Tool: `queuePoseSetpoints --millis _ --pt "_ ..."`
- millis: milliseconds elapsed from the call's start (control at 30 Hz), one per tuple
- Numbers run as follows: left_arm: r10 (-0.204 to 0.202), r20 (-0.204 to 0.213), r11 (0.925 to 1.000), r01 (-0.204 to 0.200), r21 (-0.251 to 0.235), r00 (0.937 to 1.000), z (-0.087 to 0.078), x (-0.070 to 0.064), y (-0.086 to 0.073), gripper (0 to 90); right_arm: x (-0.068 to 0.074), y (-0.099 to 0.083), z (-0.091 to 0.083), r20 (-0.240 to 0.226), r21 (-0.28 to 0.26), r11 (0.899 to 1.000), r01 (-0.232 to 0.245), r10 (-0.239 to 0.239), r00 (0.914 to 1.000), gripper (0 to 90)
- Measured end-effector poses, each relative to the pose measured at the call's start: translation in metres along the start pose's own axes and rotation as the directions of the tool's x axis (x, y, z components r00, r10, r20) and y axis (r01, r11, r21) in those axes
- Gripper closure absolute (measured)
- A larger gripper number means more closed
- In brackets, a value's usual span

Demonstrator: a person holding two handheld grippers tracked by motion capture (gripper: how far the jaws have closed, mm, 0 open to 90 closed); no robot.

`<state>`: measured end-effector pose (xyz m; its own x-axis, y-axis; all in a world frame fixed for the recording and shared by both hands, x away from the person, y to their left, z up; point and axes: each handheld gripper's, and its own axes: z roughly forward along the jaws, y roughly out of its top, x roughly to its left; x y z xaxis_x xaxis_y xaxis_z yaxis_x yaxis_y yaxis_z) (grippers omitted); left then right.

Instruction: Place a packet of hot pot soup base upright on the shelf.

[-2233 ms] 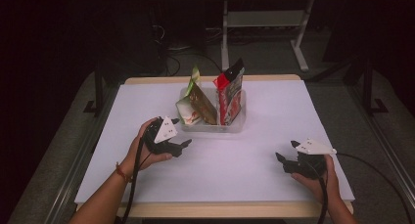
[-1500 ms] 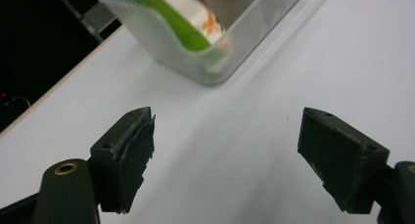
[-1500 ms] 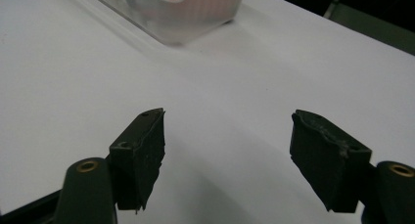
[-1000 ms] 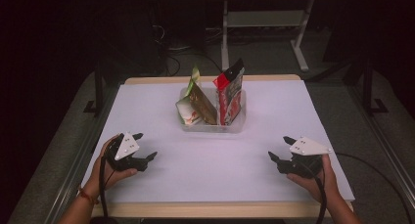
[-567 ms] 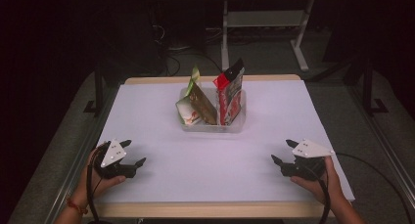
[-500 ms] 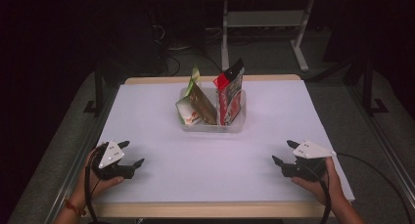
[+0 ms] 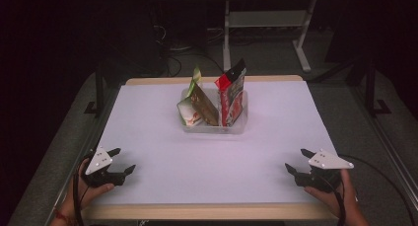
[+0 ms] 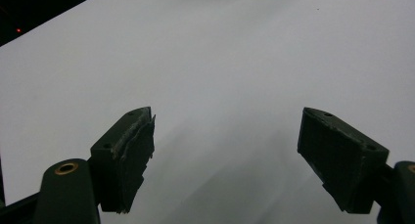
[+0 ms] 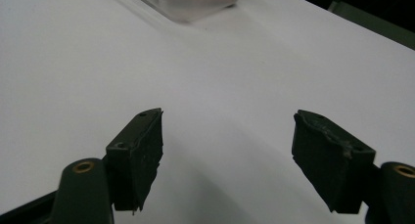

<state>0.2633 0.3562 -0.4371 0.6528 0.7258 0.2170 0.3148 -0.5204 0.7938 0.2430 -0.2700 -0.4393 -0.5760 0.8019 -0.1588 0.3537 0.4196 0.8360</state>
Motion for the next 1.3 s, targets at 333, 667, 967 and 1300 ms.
queuePoseSetpoints --millis 333,667,967,1300 --pt "-0.066 0.013 0.9967 0.066 -0.047 0.9978 -0.008 0.005 -0.01 20.5 -0.004 -0.02 -0.012 0.033 -0.027 0.998 -0.056 0.057 0.9978 26.3" --pt "-0.174 0.032 0.9765 0.177 -0.123 0.9842 -0.019 0.012 -0.022 20.5 -0.007 -0.029 -0.024 0.069 -0.071 0.989 -0.133 0.137 0.9881 24.6" --pt "-0.202 0.041 0.9674 0.206 -0.148 0.9786 -0.021 0.013 -0.027 20.5 -0.005 -0.034 -0.025 0.084 -0.075 0.983 -0.168 0.174 0.9811 23.8" --pt "-0.204 0.021 0.9631 0.204 -0.175 0.9788 -0.026 0.009 -0.021 20.4 0.003 -0.034 -0.024 0.088 -0.07 0.989 -0.131 0.137 0.9867 23.4"
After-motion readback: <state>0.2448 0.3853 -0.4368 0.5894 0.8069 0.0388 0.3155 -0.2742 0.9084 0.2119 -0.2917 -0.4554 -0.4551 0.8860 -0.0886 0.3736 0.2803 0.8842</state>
